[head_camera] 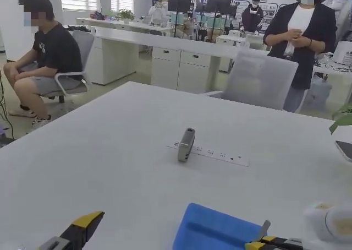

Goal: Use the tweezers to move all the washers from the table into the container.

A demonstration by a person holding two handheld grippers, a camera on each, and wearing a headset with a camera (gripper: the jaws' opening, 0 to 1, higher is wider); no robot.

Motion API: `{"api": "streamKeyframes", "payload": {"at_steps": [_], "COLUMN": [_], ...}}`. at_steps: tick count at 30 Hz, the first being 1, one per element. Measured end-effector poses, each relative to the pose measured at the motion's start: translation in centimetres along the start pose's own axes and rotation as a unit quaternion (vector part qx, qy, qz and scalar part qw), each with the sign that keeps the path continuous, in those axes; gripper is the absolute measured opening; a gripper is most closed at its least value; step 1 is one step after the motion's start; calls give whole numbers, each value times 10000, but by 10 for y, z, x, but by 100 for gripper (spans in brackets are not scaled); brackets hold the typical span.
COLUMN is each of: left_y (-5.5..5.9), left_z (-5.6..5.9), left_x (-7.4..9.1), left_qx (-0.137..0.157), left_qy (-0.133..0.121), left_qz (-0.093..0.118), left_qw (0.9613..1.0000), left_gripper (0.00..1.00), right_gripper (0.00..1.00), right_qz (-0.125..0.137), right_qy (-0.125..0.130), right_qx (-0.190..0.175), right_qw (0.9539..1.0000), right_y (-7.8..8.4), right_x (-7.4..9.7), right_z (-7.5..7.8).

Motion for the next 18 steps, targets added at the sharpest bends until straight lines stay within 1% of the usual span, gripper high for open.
{"api": "streamKeyframes", "payload": {"at_steps": [4,7,11,16,18], "left_y": [0,0,-1,-2,-2], "left_z": [0,0,-1,0,-1], "left_x": [0,0,1,1,1], "left_qx": [1,5,30,47,49], "left_qy": [4,5,-2,11,14], "left_qz": [3,22,52,78,83], "left_qw": [10000,10000,10000,10000,10000], "left_gripper": [82,82,82,82,81], "right_gripper": [3,3,3,3,3], "right_qz": [67,111,267,530,569], "right_qy": [2,-1,-22,-96,-132], "right_qx": [-24,-26,-7,48,74], "right_qw": [10000,9999,9996,9985,9983], "right_y": [-3,-7,-13,-25,-25], "right_x": [4,10,22,38,43], "right_z": [-1,-6,-17,-34,-41]}}
Point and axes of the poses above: the centre of the closed fingertips' face, and the gripper's own axes: x roughly backward along the fingers, z roughly to its right, y roughly out of its underside, the point moved 6 cm from there along x, roughly backward along the fingers
